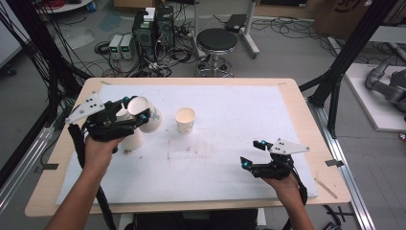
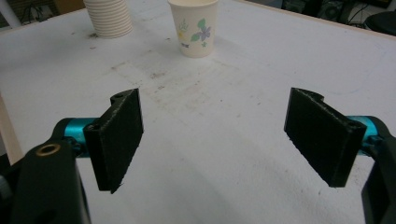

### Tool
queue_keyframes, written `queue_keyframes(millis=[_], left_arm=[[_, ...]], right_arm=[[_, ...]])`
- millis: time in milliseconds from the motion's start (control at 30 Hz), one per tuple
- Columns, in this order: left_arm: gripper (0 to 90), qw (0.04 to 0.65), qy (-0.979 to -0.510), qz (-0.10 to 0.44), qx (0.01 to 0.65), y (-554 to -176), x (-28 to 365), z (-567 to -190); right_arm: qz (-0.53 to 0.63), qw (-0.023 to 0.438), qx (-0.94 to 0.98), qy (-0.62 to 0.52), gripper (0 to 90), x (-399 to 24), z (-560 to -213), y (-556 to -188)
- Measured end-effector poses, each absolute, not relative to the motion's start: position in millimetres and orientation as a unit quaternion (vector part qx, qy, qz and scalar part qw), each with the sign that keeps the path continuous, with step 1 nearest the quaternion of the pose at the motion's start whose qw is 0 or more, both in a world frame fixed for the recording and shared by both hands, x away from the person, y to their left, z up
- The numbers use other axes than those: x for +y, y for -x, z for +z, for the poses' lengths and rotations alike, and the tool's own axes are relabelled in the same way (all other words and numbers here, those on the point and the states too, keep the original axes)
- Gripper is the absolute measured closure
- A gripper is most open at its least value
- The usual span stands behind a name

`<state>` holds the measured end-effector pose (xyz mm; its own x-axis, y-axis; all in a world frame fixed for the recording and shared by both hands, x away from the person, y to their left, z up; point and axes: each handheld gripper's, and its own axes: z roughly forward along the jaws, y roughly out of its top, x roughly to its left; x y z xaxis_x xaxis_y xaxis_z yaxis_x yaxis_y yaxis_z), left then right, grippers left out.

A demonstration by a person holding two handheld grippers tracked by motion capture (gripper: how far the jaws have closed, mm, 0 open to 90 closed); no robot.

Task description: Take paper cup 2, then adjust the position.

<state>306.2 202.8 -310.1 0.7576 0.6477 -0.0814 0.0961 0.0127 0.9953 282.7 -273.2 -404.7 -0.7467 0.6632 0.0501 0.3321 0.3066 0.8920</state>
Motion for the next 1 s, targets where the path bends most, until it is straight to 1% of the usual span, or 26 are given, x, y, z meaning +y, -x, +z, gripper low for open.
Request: queue_keyframes(millis=[233,767,1000], left_arm=[[35.7,0.651,-0.683,0.193,0.269,-308,190,-322],[35.4,0.642,-0.703,0.167,0.257,-309,172,-334],[35.2,0.641,-0.712,0.145,0.248,-309,166,-342]], right_arm=[[0.495,0.163,0.799,-0.301,20.1,-265,-405,-286],[0.501,0.156,0.799,-0.292,20.1,-265,-404,-284],[0.504,0.144,0.799,-0.293,20.2,-262,-404,-284]])
